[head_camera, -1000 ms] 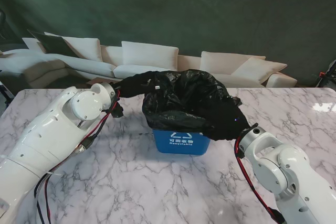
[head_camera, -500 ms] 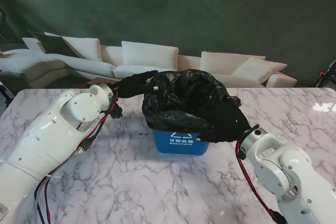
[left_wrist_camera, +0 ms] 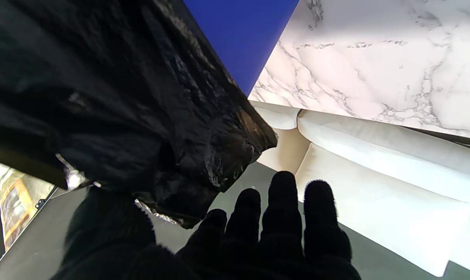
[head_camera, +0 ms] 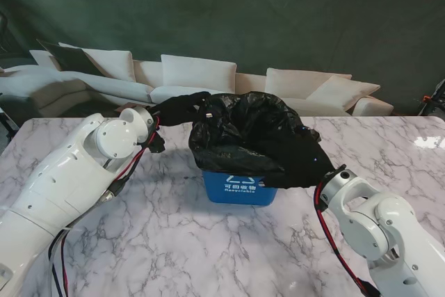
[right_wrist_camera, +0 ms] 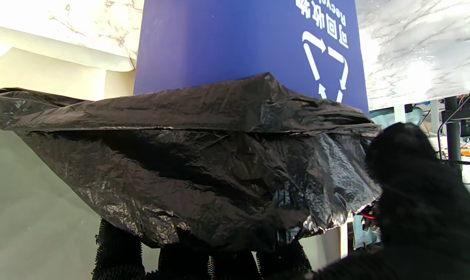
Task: Fit the garbage bag over the bin
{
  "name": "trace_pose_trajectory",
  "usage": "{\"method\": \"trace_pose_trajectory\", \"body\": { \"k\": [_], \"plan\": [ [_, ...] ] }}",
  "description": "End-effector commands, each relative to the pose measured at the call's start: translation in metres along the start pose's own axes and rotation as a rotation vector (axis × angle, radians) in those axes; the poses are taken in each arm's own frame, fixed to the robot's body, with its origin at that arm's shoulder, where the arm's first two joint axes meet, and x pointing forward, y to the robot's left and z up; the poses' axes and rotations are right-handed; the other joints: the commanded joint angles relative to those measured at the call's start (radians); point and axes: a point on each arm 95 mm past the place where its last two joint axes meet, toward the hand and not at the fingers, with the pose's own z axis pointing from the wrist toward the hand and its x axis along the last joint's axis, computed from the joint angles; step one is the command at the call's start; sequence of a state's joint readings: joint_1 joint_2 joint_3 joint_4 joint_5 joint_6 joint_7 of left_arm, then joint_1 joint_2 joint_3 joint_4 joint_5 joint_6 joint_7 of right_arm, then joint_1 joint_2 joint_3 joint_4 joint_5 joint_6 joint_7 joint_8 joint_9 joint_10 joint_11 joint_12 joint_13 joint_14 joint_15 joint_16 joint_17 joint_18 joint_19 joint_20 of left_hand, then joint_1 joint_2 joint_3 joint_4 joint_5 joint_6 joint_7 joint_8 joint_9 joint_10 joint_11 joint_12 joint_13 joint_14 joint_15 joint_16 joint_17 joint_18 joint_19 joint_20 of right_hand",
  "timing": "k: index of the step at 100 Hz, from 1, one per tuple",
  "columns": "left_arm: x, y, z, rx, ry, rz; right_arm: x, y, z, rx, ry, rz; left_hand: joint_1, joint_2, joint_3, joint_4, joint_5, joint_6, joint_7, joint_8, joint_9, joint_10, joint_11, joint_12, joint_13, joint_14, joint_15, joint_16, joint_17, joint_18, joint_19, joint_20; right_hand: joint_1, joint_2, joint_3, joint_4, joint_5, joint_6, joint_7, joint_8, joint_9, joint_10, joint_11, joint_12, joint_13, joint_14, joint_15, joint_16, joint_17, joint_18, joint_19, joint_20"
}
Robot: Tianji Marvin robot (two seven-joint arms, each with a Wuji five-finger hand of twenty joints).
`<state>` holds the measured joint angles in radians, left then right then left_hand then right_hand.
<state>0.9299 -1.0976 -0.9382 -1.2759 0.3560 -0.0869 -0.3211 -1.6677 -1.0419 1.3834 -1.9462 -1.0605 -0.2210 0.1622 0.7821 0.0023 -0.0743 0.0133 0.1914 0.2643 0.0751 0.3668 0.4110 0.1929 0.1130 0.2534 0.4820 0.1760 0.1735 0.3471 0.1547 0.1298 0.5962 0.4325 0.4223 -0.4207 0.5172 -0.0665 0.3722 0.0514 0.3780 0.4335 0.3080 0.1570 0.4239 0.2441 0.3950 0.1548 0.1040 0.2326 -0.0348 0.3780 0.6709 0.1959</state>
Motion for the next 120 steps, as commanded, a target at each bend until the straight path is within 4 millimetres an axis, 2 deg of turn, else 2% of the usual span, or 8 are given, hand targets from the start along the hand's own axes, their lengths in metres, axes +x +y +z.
{"method": "trace_pose_trajectory", "body": {
  "k": [1, 10, 18, 36, 56, 69, 97, 120],
  "plan": [
    [-0.004, 0.010, 0.000, -0.038, -0.015, -0.014, 0.001, -0.001, 0.000, -0.012, -0.001, 0.001, 0.081, -0.057, 0.049, 0.016, 0.006, -0.011, -0.013, 0.011, -0.017, 0.005, -0.005, 0.005, -0.003, -0.005, 0.009, 0.011, -0.015, -0.009, 0.021, 0.016, 0.100, 0.003, -0.053, 0.026, 0.028, -0.058, 0.110, 0.094, -0.018, -0.001, 0.012, 0.003, -0.014, 0.019, -0.023, -0.008, -0.004, 0.002, -0.021, 0.031],
    [-0.003, 0.010, 0.000, -0.033, -0.012, -0.025, 0.001, -0.001, 0.001, -0.019, -0.007, 0.004, 0.092, -0.050, 0.058, 0.013, 0.032, -0.019, -0.008, 0.013, 0.003, 0.003, -0.004, 0.002, 0.009, -0.007, 0.012, 0.013, -0.006, -0.007, 0.027, 0.015, 0.247, 0.034, -0.107, 0.029, 0.140, -0.155, 0.328, 0.246, 0.011, 0.004, 0.032, 0.018, 0.004, 0.019, -0.015, -0.010, 0.007, 0.005, -0.015, 0.034],
    [-0.003, 0.010, 0.001, -0.033, -0.012, -0.022, 0.002, -0.002, 0.001, -0.016, -0.010, 0.011, 0.143, -0.042, 0.062, 0.011, 0.056, -0.021, -0.001, 0.017, 0.041, -0.002, 0.015, 0.014, 0.045, -0.011, 0.029, 0.025, 0.015, -0.004, 0.055, 0.025, 0.305, -0.017, -0.014, -0.016, 0.157, -0.247, 0.582, 0.167, 0.039, 0.005, 0.052, 0.041, 0.017, 0.016, -0.008, -0.012, 0.011, 0.007, -0.002, 0.021],
    [-0.007, 0.012, 0.002, -0.053, -0.022, -0.020, 0.002, -0.002, 0.002, -0.023, -0.008, 0.009, 0.314, -0.035, 0.117, 0.041, 0.093, -0.032, 0.006, 0.018, 0.080, -0.020, 0.029, 0.018, 0.113, -0.039, 0.042, 0.035, 0.052, 0.000, 0.096, 0.032, 0.329, -0.023, 0.203, -0.071, 0.240, -0.301, 0.672, 0.220, 0.089, -0.005, 0.090, 0.085, 0.050, 0.010, 0.017, -0.002, 0.016, 0.013, 0.016, 0.009],
    [-0.008, 0.013, 0.001, -0.048, -0.004, -0.087, 0.003, -0.003, 0.003, -0.016, -0.011, 0.006, 0.240, -0.091, 0.342, 0.201, 0.024, -0.079, -0.016, 0.001, -0.021, -0.056, -0.005, -0.045, 0.088, -0.051, 0.007, 0.012, 0.031, 0.009, 0.086, 0.009, 0.337, -0.025, 0.237, -0.077, 0.241, -0.292, 0.675, 0.216, 0.098, -0.006, 0.091, 0.094, 0.051, 0.008, 0.020, 0.000, 0.013, 0.017, 0.019, 0.005],
    [-0.007, 0.011, -0.001, -0.048, 0.007, -0.104, 0.003, -0.003, 0.003, -0.011, -0.016, 0.003, 0.100, -0.012, 0.060, 0.038, -0.004, -0.104, -0.043, -0.012, -0.071, -0.045, -0.037, -0.070, 0.042, -0.032, -0.009, 0.002, 0.006, 0.030, 0.050, 0.023, 0.340, -0.029, 0.246, -0.079, 0.244, -0.289, 0.677, 0.213, 0.103, -0.006, 0.089, 0.096, 0.054, 0.009, 0.022, 0.000, 0.011, 0.018, 0.020, 0.003],
    [-0.008, 0.008, -0.005, -0.021, -0.012, -0.124, 0.002, -0.003, 0.002, -0.008, -0.019, 0.006, 0.035, 0.013, 0.050, 0.007, 0.022, -0.100, -0.037, -0.014, -0.049, -0.038, -0.048, -0.064, 0.024, -0.018, -0.014, 0.002, -0.009, 0.045, 0.031, 0.028, 0.271, -0.039, 0.204, -0.078, 0.187, -0.251, 0.582, 0.098, 0.082, -0.007, 0.035, 0.069, 0.033, 0.009, 0.009, -0.006, -0.002, 0.016, 0.013, -0.009],
    [-0.002, 0.003, -0.008, 0.015, 0.008, -0.117, 0.002, -0.001, -0.001, -0.028, -0.006, 0.023, -0.093, 0.021, 0.043, -0.015, -0.048, -0.112, -0.067, -0.024, -0.193, -0.019, -0.116, -0.092, -0.110, 0.040, -0.046, -0.019, -0.059, 0.068, -0.106, -0.012, -0.025, 0.000, 0.031, 0.005, 0.021, -0.035, 0.069, 0.036, -0.014, -0.007, -0.016, 0.014, -0.020, 0.022, -0.016, -0.003, -0.034, 0.029, -0.022, -0.002]
  ]
}}
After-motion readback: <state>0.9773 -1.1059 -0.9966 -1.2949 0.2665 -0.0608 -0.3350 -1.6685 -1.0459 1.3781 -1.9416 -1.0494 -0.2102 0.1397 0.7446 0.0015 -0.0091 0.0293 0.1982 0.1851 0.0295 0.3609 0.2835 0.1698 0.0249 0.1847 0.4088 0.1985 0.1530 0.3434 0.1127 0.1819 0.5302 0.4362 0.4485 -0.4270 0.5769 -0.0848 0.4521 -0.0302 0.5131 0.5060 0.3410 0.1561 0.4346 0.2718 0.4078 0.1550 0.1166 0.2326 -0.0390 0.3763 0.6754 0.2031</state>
